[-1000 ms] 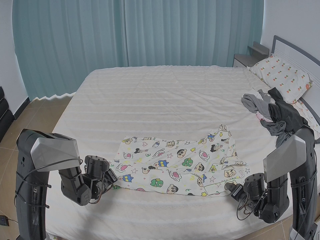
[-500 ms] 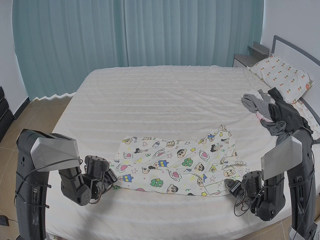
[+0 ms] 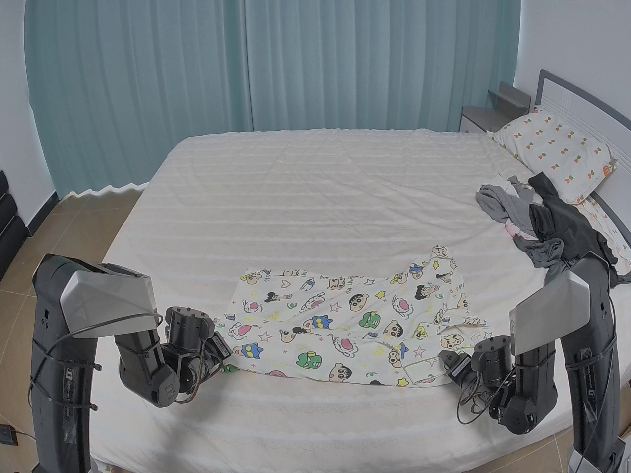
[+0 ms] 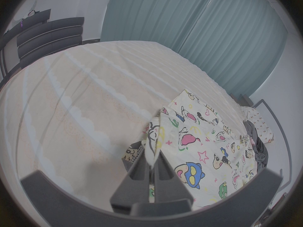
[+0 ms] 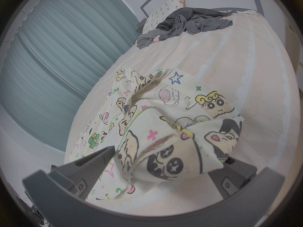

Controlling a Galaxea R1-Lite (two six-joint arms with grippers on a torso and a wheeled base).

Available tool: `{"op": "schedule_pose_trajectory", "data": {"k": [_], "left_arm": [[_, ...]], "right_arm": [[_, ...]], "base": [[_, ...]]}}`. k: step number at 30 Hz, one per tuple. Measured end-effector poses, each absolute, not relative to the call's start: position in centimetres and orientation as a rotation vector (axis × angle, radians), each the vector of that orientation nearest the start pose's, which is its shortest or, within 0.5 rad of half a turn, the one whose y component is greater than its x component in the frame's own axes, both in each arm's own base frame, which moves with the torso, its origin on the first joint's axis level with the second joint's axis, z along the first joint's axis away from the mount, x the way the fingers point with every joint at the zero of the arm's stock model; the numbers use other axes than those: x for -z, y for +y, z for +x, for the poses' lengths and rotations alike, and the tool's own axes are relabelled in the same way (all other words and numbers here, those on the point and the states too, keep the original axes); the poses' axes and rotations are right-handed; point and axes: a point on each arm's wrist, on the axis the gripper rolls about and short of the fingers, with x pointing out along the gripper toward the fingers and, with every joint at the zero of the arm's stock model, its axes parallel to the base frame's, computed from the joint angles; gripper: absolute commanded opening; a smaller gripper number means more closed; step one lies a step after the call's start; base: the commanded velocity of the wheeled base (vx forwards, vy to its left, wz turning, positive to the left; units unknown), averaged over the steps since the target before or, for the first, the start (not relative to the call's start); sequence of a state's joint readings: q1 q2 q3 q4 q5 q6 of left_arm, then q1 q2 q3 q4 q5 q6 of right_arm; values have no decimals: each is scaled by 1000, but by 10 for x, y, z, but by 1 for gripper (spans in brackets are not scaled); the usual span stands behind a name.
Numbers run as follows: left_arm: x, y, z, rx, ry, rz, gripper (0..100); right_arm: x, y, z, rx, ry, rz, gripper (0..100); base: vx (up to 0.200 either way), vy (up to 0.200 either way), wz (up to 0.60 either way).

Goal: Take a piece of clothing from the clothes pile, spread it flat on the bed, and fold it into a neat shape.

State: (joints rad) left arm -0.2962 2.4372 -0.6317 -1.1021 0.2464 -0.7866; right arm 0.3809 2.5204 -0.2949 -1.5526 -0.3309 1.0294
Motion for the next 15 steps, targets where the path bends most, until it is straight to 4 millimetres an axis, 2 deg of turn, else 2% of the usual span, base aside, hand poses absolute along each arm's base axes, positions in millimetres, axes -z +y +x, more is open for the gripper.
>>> {"op": "schedule_pose_trajectory", "data": {"k": [15], "left_arm": [[60, -94, 324, -219, 658, -560, 0]], "right_arm": [[77, 97, 259, 277, 593, 754, 0]], "base": [[0, 0, 0]]}}
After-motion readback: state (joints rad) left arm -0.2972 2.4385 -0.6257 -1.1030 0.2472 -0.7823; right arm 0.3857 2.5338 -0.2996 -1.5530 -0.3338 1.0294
